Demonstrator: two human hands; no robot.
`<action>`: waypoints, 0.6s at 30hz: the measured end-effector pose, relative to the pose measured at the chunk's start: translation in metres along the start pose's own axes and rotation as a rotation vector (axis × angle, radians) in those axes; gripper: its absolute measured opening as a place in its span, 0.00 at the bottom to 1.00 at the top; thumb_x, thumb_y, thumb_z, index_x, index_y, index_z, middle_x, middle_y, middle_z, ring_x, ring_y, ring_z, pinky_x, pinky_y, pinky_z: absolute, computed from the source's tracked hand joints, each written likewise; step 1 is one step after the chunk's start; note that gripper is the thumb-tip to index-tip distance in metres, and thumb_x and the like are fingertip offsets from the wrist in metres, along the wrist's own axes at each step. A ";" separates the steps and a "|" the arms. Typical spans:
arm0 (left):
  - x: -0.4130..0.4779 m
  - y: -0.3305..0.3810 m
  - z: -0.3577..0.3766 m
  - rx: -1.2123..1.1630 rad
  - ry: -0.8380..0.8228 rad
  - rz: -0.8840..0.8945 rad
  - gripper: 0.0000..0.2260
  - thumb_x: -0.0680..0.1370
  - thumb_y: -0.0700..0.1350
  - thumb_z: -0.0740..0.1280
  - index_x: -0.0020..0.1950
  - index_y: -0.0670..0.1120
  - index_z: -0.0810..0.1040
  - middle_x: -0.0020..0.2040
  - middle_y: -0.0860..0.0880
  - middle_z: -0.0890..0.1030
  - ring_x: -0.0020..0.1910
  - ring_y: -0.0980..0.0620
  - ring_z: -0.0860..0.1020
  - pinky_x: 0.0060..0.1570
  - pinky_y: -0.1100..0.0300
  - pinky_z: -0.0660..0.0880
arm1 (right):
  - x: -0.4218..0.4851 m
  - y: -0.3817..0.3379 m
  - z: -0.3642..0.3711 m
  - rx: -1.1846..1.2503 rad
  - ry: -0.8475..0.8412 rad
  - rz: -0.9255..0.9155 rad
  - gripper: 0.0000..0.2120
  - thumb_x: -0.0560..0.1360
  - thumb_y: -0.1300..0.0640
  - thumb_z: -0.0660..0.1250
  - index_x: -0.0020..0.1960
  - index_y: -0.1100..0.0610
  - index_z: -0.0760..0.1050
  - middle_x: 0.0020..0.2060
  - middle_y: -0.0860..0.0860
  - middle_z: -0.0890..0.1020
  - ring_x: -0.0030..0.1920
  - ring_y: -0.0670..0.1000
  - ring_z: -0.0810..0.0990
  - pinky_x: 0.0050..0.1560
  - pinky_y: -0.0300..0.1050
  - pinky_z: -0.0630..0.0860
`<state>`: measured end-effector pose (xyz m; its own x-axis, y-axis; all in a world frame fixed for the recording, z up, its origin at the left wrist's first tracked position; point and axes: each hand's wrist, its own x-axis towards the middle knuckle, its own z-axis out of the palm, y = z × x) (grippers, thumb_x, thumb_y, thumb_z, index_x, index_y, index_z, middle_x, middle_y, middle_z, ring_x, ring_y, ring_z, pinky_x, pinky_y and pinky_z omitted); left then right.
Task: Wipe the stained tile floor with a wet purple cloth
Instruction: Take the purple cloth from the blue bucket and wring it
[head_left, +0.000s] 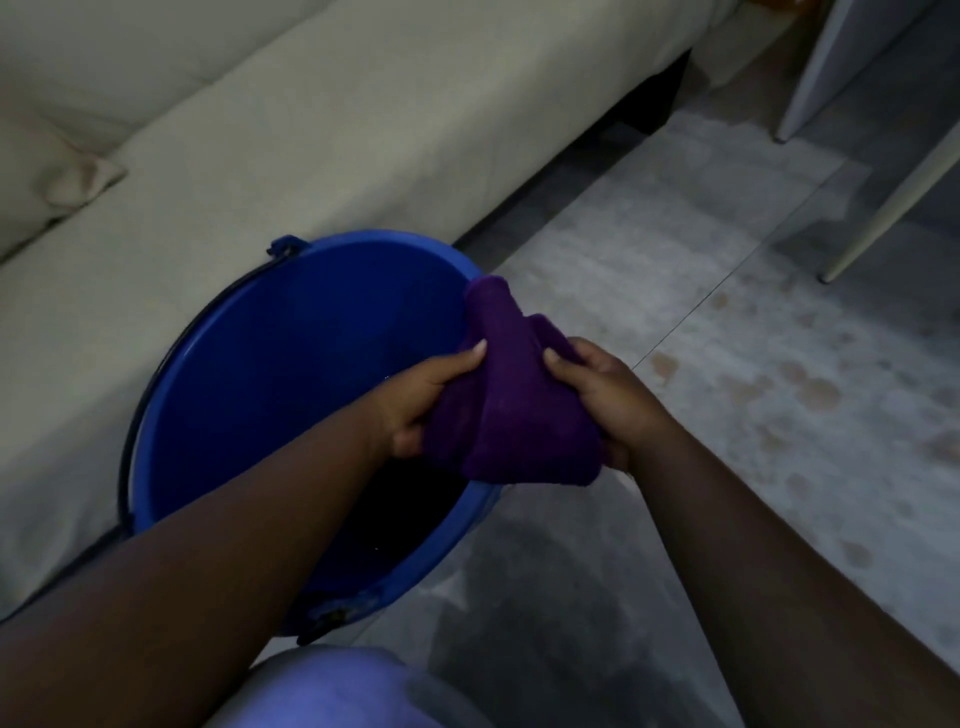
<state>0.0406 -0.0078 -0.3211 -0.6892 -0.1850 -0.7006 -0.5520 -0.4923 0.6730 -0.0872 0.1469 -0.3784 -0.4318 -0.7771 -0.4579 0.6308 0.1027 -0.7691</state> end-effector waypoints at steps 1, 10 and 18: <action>-0.005 0.007 0.000 0.003 0.020 0.031 0.14 0.74 0.53 0.69 0.50 0.46 0.88 0.52 0.43 0.87 0.49 0.48 0.87 0.44 0.55 0.83 | -0.001 -0.009 -0.005 -0.006 0.016 -0.069 0.05 0.79 0.58 0.68 0.50 0.51 0.82 0.47 0.53 0.87 0.45 0.51 0.87 0.45 0.45 0.81; -0.026 0.083 0.090 0.466 0.153 0.437 0.08 0.83 0.49 0.62 0.52 0.49 0.80 0.40 0.52 0.88 0.39 0.56 0.87 0.30 0.67 0.79 | -0.065 -0.105 -0.070 -0.185 0.125 -0.394 0.16 0.77 0.72 0.65 0.61 0.59 0.74 0.52 0.54 0.83 0.50 0.51 0.84 0.55 0.45 0.82; 0.068 -0.031 0.201 0.702 -0.028 0.237 0.13 0.83 0.42 0.59 0.68 0.50 0.73 0.55 0.47 0.82 0.48 0.49 0.82 0.41 0.50 0.83 | -0.135 -0.064 -0.199 -0.463 0.369 -0.304 0.28 0.75 0.76 0.63 0.70 0.54 0.70 0.60 0.49 0.82 0.54 0.42 0.84 0.57 0.39 0.81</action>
<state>-0.0834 0.1658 -0.3415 -0.8336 -0.1927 -0.5176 -0.5507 0.2193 0.8054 -0.1977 0.3687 -0.3556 -0.7911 -0.5584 -0.2497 0.1394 0.2329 -0.9625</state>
